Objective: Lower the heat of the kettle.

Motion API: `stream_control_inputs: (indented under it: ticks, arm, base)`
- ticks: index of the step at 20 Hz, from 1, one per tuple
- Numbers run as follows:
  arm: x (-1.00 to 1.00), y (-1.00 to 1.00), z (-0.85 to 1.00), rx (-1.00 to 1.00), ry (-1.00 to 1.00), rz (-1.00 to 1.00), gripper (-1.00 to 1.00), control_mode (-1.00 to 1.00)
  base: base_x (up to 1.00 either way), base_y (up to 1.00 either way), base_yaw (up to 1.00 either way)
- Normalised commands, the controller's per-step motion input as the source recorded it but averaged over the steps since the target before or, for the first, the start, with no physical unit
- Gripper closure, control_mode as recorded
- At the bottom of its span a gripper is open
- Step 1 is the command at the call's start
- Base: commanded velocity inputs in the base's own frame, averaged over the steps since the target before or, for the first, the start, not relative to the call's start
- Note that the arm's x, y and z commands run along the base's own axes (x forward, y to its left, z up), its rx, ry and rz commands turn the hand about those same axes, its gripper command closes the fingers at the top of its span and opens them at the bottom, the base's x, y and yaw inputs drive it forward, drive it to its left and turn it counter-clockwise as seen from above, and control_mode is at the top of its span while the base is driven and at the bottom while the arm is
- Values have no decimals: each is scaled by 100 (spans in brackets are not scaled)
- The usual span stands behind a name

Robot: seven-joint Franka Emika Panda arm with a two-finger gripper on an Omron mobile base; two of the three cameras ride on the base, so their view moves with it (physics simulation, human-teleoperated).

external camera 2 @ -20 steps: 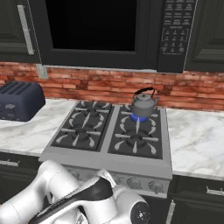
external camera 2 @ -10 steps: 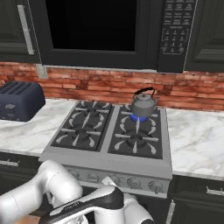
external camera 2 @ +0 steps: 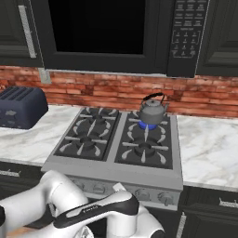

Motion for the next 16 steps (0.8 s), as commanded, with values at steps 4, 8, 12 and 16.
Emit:
stream_control_inputs:
  ticks: [4, 8, 12, 16]
  arm:
    - [16, -16, -18, 7, 0, 0, -100, -100]
    - [11, -14, -25, 2, -5, 0, -100, -100]
    - [9, -9, -27, 0, -9, -1, -100, -100]
    - [10, -10, -16, 0, -4, -2, -100, -100]
  base:
    - [0, 0, 0]
    - [0, 0, 0]
    - [0, 0, 0]
    - [0, 0, 0]
